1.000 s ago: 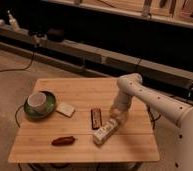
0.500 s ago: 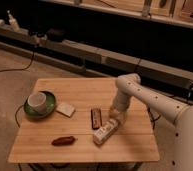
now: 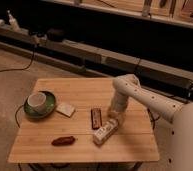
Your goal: Stand the bottle upright
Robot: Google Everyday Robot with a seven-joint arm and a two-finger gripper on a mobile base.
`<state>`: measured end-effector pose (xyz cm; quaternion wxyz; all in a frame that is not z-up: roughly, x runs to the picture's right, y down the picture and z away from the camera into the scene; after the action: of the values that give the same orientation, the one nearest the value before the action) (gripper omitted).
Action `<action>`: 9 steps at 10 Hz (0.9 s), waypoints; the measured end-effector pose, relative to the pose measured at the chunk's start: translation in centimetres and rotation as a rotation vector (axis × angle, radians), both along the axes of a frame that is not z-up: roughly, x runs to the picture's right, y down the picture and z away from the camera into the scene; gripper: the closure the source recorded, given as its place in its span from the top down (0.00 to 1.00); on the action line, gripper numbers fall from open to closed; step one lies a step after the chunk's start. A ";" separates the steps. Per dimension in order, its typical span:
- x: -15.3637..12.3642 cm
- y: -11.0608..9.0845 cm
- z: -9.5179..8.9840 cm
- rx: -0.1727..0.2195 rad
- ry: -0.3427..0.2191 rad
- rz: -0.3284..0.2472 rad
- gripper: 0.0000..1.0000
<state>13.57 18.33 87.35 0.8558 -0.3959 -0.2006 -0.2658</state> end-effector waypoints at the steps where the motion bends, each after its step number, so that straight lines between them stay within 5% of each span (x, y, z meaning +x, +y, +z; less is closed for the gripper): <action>1: -0.1 0.0 0.1 0.001 0.000 -0.004 0.61; 5: -1.0 -0.2 0.1 0.007 -0.021 -0.026 0.26; 9: -0.6 -1.6 -0.5 0.035 -0.016 -0.015 0.25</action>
<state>12.97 16.74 86.89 0.8589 -0.3801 -0.1998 -0.2791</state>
